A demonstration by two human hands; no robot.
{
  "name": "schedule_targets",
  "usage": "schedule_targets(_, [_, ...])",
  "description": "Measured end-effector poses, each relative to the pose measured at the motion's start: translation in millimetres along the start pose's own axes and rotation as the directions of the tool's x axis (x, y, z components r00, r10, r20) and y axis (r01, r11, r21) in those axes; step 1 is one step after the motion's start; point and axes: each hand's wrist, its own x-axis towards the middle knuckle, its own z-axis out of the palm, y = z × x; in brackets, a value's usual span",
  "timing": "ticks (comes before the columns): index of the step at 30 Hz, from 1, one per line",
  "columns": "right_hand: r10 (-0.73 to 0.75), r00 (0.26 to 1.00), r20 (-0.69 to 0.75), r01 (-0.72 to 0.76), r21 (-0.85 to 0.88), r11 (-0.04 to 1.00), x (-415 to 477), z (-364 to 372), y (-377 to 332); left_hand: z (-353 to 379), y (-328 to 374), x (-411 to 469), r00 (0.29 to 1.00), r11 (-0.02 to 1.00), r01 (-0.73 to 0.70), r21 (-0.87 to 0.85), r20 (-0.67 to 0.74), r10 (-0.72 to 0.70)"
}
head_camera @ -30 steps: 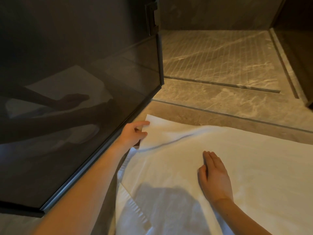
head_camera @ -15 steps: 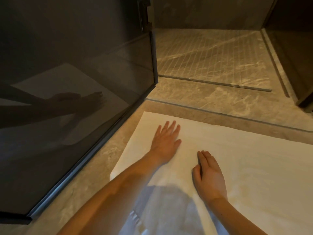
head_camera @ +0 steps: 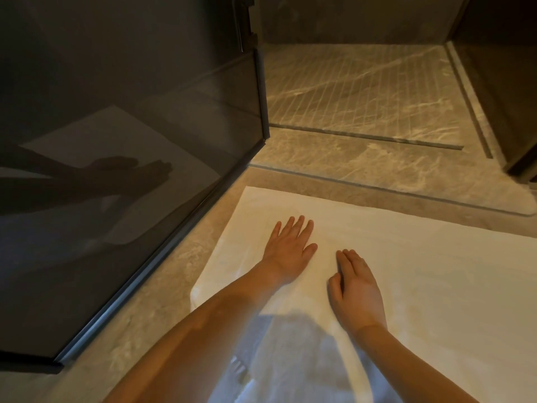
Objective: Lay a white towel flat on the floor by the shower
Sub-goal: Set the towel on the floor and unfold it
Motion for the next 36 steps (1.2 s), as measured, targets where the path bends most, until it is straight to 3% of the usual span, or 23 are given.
schedule_targets(4, [-0.007,1.0,0.025,0.008,-0.027,1.0,0,-2,0,3,-14,-65,0.991,0.99,-0.135,-0.041,0.008,0.135])
schedule_targets(8, [-0.029,0.999,0.043,0.031,-0.043,0.999,1,-4,1,-4,-45,-129,0.987,0.975,-0.148,-0.167,-0.091,0.134])
schedule_targets(17, [-0.059,0.984,0.167,0.105,-0.286,0.952,-8,-7,-24,-20,-69,-177,0.989,0.991,-0.114,-0.071,0.086,0.12])
schedule_targets(20, [-0.241,0.94,0.242,0.284,-0.162,0.945,-42,6,-51,-25,-66,-182,0.983,0.99,-0.141,-0.029,0.117,0.144])
schedule_targets(22, [-0.381,0.86,0.339,0.447,-0.14,0.884,-72,22,-70,-30,-63,-184,0.983,0.989,-0.145,0.006,0.114,0.143])
schedule_targets(25, [-0.458,0.789,0.409,0.556,-0.158,0.816,-100,41,-85,-35,-61,-187,0.982,0.989,-0.146,0.034,0.123,0.14])
schedule_targets(36, [-0.432,0.826,0.361,0.512,-0.163,0.843,-107,44,-83,-42,-74,-199,0.975,0.99,-0.106,-0.09,0.185,0.121])
